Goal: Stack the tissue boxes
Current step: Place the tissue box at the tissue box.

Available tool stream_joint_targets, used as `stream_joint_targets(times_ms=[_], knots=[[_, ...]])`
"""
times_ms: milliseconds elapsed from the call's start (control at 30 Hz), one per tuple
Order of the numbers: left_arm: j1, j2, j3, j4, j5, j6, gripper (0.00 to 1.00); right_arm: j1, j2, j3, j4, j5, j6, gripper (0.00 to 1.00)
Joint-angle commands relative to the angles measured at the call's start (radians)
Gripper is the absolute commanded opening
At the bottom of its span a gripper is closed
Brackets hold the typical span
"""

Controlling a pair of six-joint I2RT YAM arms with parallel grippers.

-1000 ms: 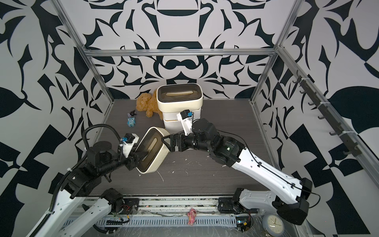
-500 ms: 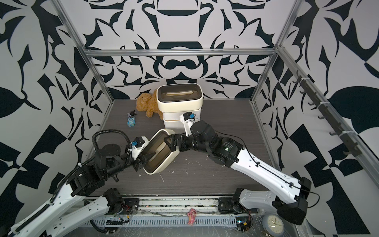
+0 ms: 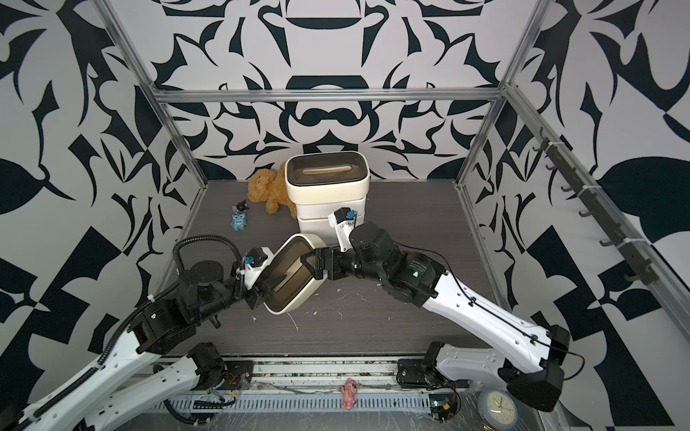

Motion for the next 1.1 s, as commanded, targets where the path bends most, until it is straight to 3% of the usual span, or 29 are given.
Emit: stream_joint_targets(times_ms=[0,333,767,1067], knots=[[-0.003,-0.025,-0.008,0.108,0.007,-0.001,0.51,0.001,0.003,-0.002,0.011,-0.022,0.012,0.93],[-0.003,-0.033,-0.030,0.129,0.014,0.011,0.52,0.001,0.001,-0.016,0.022,-0.043,0.037,0.91],[-0.003,-0.008,-0.058,0.165,-0.014,0.032,0.53,0.001,-0.007,-0.025,0.039,-0.109,0.054,0.72],[-0.004,-0.006,-0.078,0.148,-0.031,0.015,0.60,0.002,-0.003,-0.003,0.023,-0.115,0.026,0.55]])
